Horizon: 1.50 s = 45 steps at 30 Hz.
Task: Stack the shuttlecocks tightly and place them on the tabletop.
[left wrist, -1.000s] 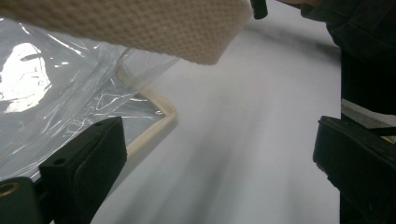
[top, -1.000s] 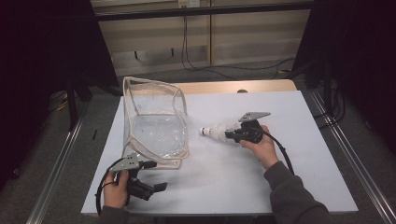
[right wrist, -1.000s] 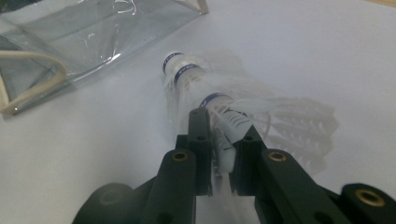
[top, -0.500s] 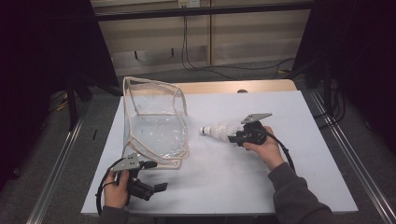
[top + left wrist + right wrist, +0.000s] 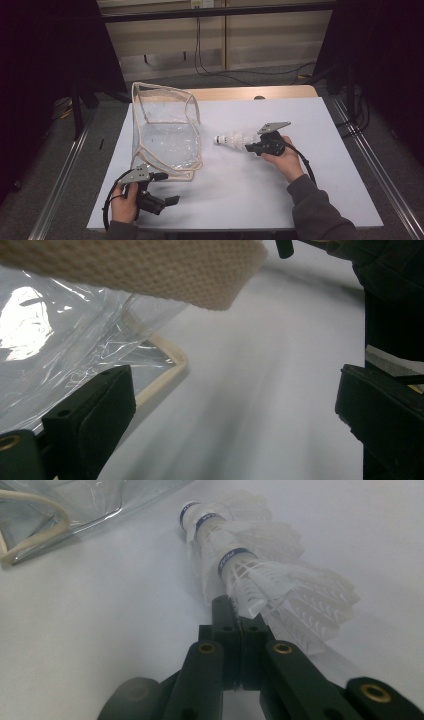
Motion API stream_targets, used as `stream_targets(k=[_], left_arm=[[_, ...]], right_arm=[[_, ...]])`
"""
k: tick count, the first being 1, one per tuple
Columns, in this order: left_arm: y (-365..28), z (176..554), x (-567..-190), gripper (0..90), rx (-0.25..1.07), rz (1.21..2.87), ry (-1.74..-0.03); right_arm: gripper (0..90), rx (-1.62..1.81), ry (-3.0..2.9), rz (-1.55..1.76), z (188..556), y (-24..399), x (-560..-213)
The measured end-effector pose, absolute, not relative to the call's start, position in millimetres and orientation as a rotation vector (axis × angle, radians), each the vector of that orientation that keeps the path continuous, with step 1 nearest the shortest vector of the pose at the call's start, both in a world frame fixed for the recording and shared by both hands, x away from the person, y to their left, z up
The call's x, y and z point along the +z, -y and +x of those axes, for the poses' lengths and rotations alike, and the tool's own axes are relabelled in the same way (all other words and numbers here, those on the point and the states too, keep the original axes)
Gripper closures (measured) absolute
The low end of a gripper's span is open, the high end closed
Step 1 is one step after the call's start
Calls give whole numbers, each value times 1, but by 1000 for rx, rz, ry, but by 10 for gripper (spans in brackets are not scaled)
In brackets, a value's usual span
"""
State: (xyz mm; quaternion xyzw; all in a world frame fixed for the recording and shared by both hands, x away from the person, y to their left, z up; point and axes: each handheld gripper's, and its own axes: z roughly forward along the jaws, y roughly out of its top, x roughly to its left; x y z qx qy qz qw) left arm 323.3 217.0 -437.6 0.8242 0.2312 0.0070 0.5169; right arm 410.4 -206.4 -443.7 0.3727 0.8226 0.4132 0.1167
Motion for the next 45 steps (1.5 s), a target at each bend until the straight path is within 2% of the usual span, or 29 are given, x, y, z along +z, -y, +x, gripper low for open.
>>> stream_targets(k=[45], left_arm=[[-218,325,-439,29,15,1981,-557]], right_arm=[[899,1284,-2384,1054,417,195,-446]])
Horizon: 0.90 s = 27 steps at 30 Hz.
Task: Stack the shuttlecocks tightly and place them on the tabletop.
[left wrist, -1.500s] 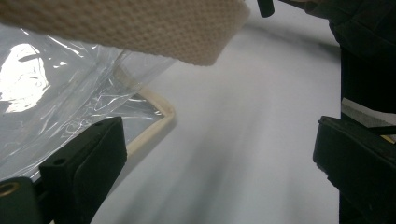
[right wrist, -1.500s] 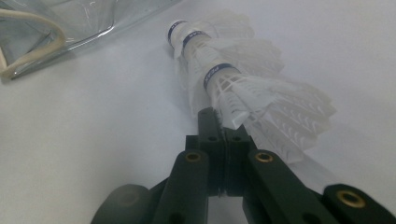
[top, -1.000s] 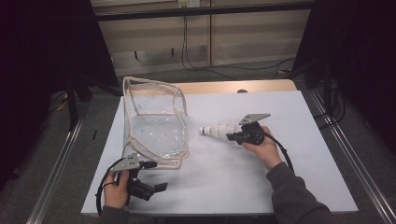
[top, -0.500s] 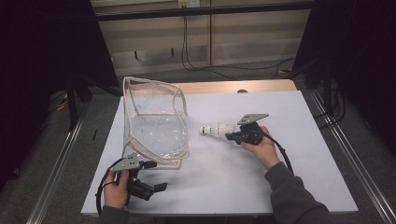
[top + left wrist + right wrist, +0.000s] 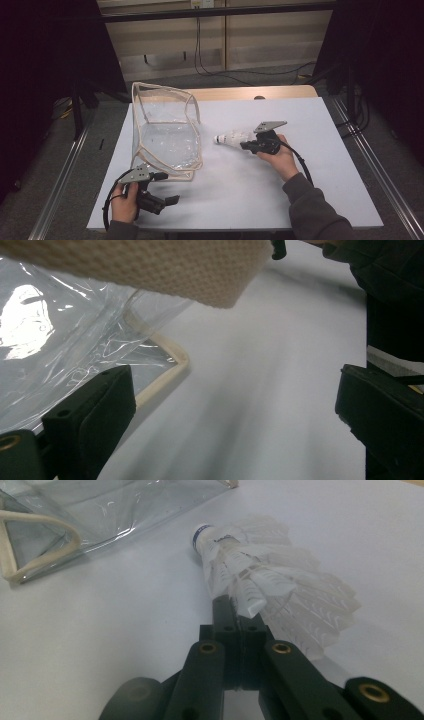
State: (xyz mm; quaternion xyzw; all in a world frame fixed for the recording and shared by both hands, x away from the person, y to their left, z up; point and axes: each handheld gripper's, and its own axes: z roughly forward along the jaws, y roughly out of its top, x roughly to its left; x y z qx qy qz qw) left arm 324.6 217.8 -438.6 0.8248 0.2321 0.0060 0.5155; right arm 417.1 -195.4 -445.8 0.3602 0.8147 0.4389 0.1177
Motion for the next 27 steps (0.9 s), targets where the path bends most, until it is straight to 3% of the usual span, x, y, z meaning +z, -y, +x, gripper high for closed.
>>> stream_targets(k=[7,27], left_arm=[[-218,325,-439,29,14,1983,-557],[-216,325,-439,29,15,1979,-555]], right_arm=[[866,1270,-2383,1054,417,195,-447],[532,1238,-2372,1124,411,201,-446]])
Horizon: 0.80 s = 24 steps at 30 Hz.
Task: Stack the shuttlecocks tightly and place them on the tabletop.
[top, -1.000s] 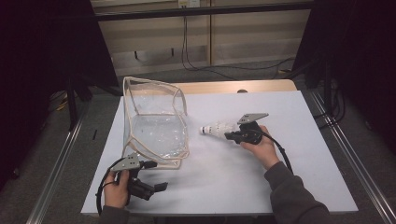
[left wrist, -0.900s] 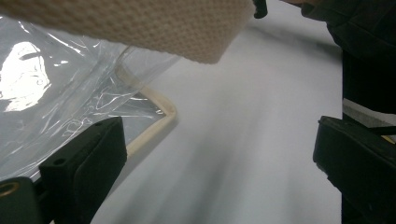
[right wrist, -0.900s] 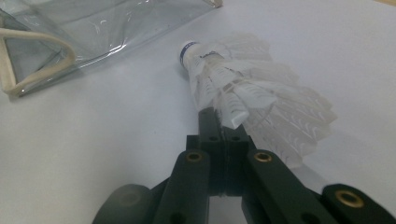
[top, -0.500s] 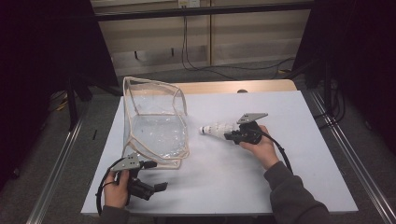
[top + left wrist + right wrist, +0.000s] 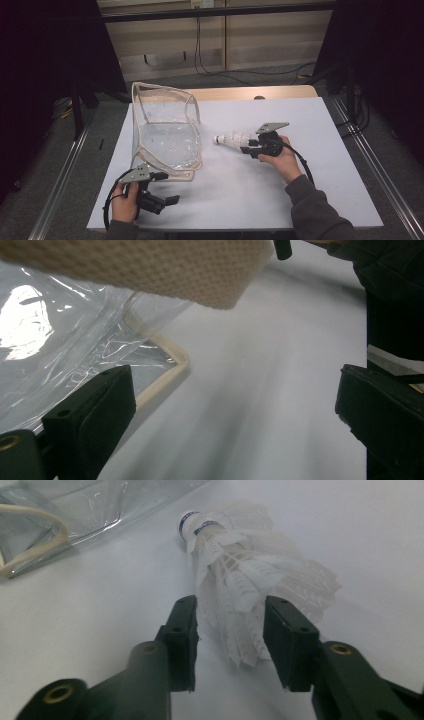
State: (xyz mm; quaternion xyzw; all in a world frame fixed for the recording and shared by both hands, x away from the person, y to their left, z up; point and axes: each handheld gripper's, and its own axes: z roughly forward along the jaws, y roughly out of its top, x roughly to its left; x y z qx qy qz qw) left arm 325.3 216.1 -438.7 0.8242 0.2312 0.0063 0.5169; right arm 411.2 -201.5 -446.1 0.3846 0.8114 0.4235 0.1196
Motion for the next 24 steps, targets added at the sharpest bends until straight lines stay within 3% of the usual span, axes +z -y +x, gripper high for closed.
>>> stream_targets(k=[17,24], left_arm=[[-215,326,-439,29,7,1977,-545],[-214,326,-439,29,1,1980,-543]], right_arm=[[154,1326,-2295,1235,403,203,-438],[101,1355,-2281,1272,404,198,-439]])
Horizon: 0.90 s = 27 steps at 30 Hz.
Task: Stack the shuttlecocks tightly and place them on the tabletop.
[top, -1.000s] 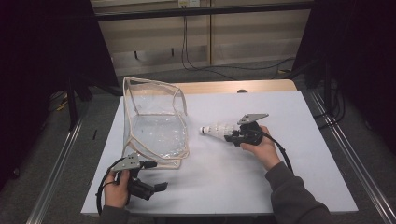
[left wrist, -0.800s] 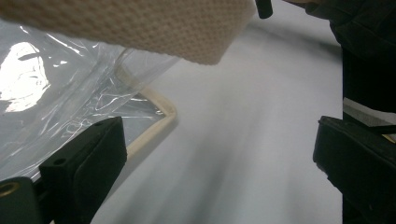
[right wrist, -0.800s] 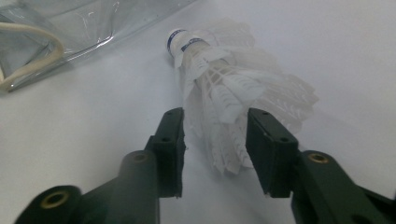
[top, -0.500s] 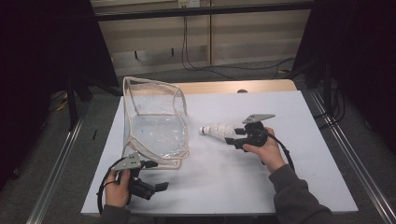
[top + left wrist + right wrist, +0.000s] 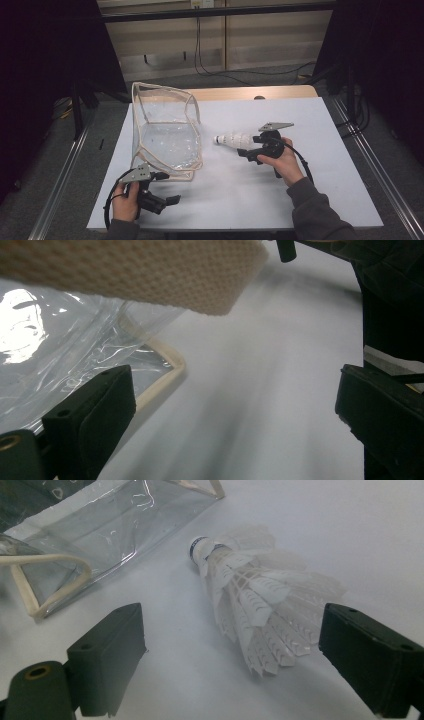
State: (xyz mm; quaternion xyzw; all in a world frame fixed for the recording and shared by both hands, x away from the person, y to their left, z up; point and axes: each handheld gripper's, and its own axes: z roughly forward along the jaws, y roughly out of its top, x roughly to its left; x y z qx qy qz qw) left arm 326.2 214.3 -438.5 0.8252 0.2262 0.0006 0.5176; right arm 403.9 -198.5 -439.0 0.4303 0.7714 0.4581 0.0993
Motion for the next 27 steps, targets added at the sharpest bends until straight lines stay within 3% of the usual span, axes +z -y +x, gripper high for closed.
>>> stream_targets(k=[13,27], left_arm=[[-215,327,-439,28,3,1974,-539],[-212,328,-438,29,-1,1974,-531]], right_arm=[[92,1332,-2276,1279,407,187,-441],[176,1291,-2281,1281,414,168,-447]])
